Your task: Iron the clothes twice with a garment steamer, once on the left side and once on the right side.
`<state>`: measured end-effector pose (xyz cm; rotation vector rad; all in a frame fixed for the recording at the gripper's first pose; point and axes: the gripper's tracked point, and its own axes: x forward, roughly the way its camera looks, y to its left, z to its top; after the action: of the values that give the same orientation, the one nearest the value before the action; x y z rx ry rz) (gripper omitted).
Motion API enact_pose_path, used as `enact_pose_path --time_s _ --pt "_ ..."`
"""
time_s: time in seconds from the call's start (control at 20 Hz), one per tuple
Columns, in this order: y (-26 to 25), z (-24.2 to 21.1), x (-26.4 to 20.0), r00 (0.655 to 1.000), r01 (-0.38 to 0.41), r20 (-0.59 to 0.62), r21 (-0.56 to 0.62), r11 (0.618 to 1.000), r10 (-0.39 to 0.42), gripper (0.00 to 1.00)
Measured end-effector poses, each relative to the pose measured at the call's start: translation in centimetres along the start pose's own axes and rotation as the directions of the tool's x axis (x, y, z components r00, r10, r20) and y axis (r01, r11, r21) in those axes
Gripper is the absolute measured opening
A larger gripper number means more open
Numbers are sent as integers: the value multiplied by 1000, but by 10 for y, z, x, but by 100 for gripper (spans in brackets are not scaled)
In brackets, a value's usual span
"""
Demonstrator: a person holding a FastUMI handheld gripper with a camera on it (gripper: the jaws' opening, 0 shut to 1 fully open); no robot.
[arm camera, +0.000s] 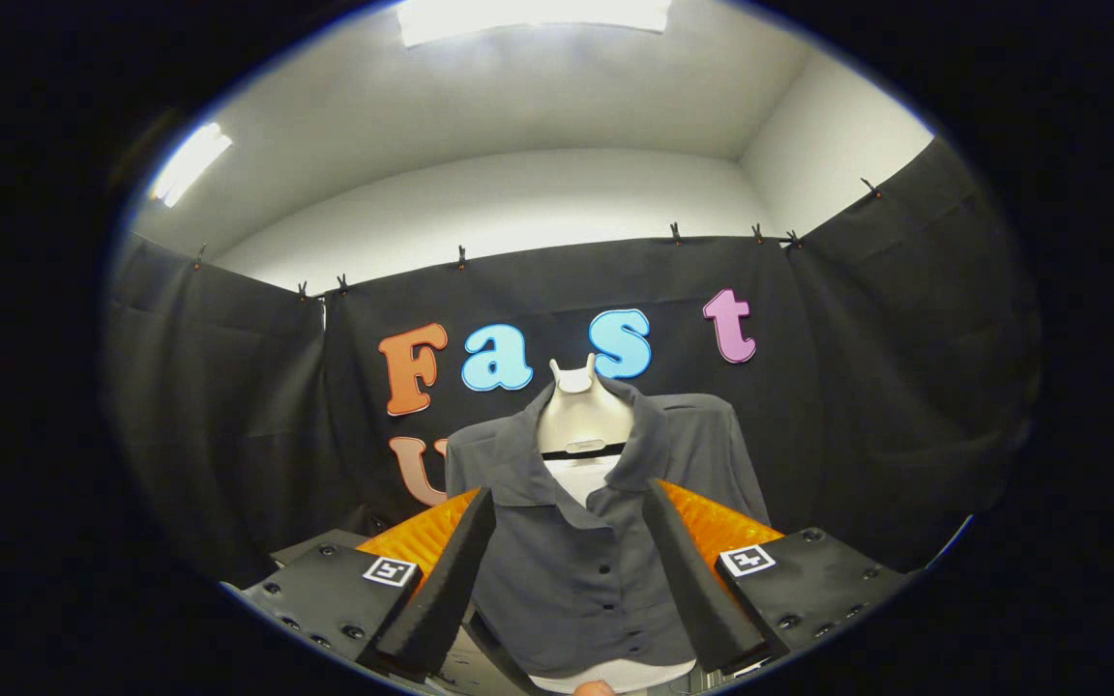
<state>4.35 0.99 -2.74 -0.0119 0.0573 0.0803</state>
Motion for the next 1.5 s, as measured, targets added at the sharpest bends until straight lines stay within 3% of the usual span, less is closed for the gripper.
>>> enact_pose_path --time_s 0.4,0.65,0.85,1.0,1.3,1.5 --pt "68 1 10 1000 -7 -22 8 1000 7 98" --pt "143 -9 30 998 -30 -49 34 999 32 98" --pt "210 -33 60 993 -35 -109 -23 999 33 98" --pt "262 -61 85 983 -62 -176 -2 998 60 98" --pt "305 -147 151 934 -3 -357 -57 998 -18 98" --pt "315 -224 196 854 20 -516 -101 995 -70 98"
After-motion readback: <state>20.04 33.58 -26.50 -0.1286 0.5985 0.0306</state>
